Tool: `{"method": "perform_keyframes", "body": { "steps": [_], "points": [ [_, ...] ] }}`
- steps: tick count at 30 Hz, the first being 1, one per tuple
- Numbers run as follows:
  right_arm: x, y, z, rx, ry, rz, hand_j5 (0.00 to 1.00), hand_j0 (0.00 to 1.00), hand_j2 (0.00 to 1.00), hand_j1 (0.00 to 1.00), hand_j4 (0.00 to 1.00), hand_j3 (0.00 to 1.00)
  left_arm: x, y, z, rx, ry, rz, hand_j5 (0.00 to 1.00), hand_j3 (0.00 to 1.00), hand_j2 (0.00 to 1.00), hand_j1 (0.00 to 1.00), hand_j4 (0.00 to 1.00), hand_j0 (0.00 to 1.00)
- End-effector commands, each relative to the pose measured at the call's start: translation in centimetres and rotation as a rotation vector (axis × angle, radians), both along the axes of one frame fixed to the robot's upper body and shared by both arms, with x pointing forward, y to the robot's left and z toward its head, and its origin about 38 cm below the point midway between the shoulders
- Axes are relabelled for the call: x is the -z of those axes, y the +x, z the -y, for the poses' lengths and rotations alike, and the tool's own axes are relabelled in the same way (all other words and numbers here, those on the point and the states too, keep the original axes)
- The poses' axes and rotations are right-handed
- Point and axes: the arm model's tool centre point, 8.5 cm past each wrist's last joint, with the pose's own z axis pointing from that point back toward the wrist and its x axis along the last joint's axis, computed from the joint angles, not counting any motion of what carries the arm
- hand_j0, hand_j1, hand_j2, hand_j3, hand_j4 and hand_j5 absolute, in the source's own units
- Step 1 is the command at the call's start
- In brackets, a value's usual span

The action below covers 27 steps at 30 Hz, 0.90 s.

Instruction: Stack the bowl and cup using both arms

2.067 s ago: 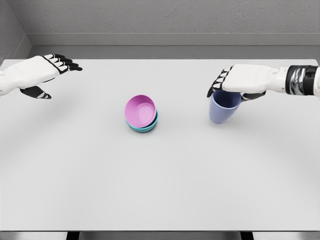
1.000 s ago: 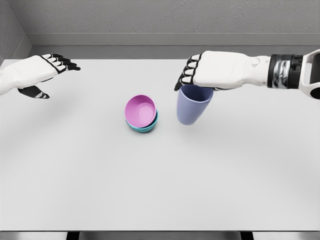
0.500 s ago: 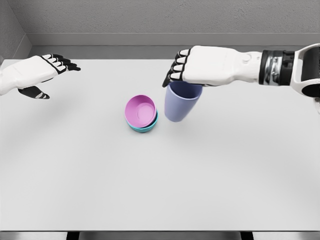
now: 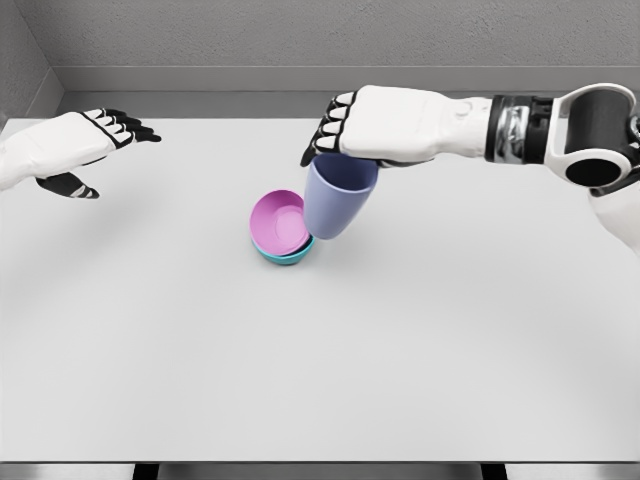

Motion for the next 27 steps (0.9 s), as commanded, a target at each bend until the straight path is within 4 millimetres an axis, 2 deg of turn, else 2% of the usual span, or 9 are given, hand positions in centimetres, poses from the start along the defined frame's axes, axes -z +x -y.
{"method": "perform_keyframes", "body": {
  "steps": [1,9,16,27],
  "points": [
    [0.2,0.2,-0.4,0.002,0.009,-0.007,0.73,0.73,0.73,0.73,0.73,0.73,0.0,0.0,0.0,-0.001,-0.007,-0.001,1.00,1.00,1.00,1.00,1.00,1.00],
    [0.7,0.9,-1.5,0.005,0.011,-0.011,0.73,0.73,0.73,0.73,0.73,0.73,0.0,0.0,-0.1,-0.002,-0.006,-0.001,1.00,1.00,1.00,1.00,1.00,1.00],
    [1.2,1.9,-1.8,0.029,0.004,-0.020,0.73,0.73,0.73,0.73,0.73,0.73,0.0,0.0,0.0,-0.001,-0.005,-0.001,1.00,1.00,1.00,1.00,1.00,1.00],
    [2.3,3.0,-3.8,0.033,0.002,-0.045,0.73,0.73,0.73,0.73,0.73,0.73,0.0,0.0,-0.1,-0.002,-0.006,-0.001,1.00,1.00,1.00,1.00,1.00,1.00]
  ]
}}
